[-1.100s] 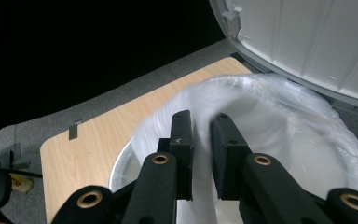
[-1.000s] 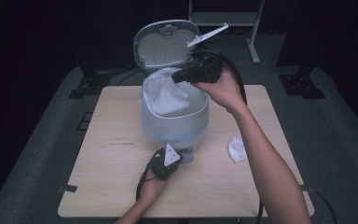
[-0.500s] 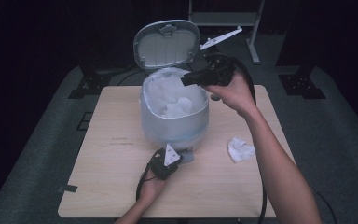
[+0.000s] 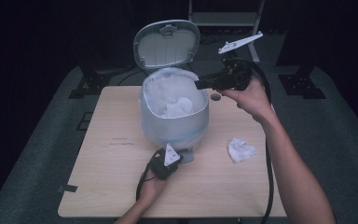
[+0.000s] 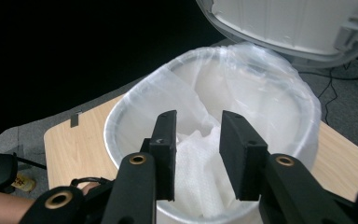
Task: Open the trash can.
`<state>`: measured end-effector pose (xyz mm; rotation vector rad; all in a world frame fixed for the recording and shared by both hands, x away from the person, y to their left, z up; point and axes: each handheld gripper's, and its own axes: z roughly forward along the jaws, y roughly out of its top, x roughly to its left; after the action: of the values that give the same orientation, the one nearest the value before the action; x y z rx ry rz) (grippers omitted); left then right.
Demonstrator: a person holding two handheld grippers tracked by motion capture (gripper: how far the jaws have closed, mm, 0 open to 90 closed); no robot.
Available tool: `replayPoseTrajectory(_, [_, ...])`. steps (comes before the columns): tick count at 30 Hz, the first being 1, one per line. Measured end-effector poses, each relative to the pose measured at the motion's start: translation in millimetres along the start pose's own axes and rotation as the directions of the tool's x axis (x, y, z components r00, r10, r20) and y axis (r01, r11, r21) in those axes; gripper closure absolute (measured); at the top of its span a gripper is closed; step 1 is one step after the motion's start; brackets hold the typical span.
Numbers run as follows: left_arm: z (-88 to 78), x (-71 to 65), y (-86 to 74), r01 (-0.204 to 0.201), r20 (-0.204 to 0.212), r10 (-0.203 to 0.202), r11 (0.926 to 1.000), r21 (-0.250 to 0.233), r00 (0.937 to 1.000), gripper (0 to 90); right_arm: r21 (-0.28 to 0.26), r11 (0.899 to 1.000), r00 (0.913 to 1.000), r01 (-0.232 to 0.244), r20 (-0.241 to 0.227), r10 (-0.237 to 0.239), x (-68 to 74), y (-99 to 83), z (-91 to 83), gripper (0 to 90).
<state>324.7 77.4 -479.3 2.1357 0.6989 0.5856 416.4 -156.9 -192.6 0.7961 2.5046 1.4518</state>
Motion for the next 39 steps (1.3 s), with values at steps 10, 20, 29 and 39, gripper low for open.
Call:
replayPoseTrajectory(10, [0.2,-0.4,-0.1,0.0,-0.002,0.0,1.0,-0.002,1.0,89.6,0.012,1.0,0.9998,-0.009,0.016,0.009,-8.2,-26.5,-13.8,55.8])
replayPoseTrajectory(20, [0.1,-0.5,-0.2,-0.003,-0.004,0.003,1.0,-0.002,1.0,89.6,0.015,1.0,0.9992,-0.023,0.033,0.023,-16.2,-48.7,-22.7,51.6])
replayPoseTrajectory(29, [0.0,-0.5,-0.1,-0.003,-0.003,0.003,1.0,-0.001,1.0,89.6,0.033,0.999,0.9979,-0.031,0.058,0.029,-23.6,-78.1,-24.1,48.9])
replayPoseTrajectory(39, [0.2,-0.7,-0.2,0.0,-0.005,0.0,1.0,-0.005,1.0,89.5,0.037,0.998,0.9956,-0.058,0.076,0.055,-29.9,-108.6,-22.5,48.0])
